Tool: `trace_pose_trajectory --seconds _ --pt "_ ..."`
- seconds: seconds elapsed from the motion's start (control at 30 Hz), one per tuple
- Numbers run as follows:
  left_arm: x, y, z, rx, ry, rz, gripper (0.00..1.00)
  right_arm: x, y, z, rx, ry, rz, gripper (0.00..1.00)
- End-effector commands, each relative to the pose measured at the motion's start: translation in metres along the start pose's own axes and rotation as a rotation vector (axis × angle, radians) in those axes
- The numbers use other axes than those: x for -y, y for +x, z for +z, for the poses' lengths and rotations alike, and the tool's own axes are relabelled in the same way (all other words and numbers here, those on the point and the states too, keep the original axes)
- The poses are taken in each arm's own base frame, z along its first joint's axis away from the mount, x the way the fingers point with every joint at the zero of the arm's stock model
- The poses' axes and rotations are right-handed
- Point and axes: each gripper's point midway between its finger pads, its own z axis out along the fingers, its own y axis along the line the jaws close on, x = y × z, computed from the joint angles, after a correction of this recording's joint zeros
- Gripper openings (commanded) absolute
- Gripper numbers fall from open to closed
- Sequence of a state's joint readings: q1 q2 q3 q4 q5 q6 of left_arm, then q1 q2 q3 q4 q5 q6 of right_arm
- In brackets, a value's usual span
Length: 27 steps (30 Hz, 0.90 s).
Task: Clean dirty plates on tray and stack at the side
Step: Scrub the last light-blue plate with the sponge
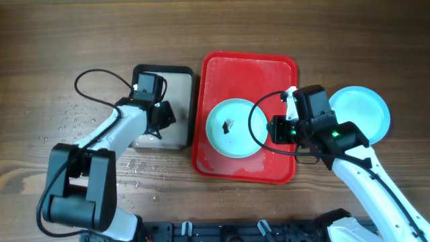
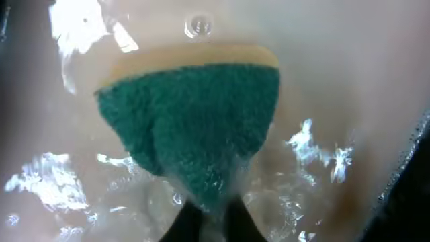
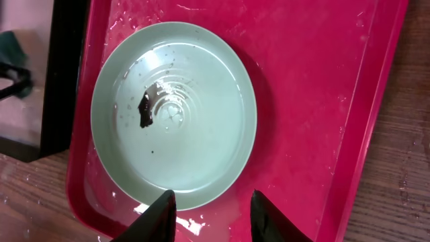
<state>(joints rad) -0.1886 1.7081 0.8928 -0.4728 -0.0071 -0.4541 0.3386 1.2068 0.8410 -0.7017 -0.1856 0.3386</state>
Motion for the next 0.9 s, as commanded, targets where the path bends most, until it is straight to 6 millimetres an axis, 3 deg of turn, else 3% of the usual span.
trace_pose_trajectory --seconds 0.0,0.07,0.13,0.27,0.37,0.5,0.6,0.7,0.87 --pt "-0.012 0.02 0.014 -0.064 -0.045 0.006 0.04 -0.001 -0.006 -0.003 0.015 0.003 0.004 0.36" --pt "-0.007 0.017 0.0 -0.084 -0.041 0.006 0.04 0.0 -0.006 -0.003 0.017 0.006 0.004 0.36" --pt "0.006 0.008 -0.027 -0.099 0.0 0.014 0.04 0.006 -0.008 -0.003 0.026 0.038 0.006 0.36" --pt "0.06 -0.008 -0.095 -0.086 0.2 0.123 0.04 0.019 -0.008 0.003 0.019 0.11 0.011 0.36" --pt "0.096 0.002 -0.116 -0.043 0.271 0.221 0.04 0.026 0.002 0.02 -0.048 0.136 0.086 0.37" --pt "0.156 0.04 -0.103 -0.049 0.344 0.397 0.04 0.026 0.016 0.052 -0.154 0.119 0.139 0.37" --pt "0.187 0.069 -0.077 -0.088 0.359 0.476 0.04 0.031 0.022 0.073 -0.201 0.131 0.147 0.37" --pt "0.203 0.09 -0.042 -0.14 0.351 0.48 0.04 0.036 0.023 0.09 -0.216 0.132 0.156 0.37" --pt "0.204 0.111 -0.003 -0.203 0.306 0.49 0.04 0.032 0.024 0.109 -0.238 0.079 0.145 0.11"
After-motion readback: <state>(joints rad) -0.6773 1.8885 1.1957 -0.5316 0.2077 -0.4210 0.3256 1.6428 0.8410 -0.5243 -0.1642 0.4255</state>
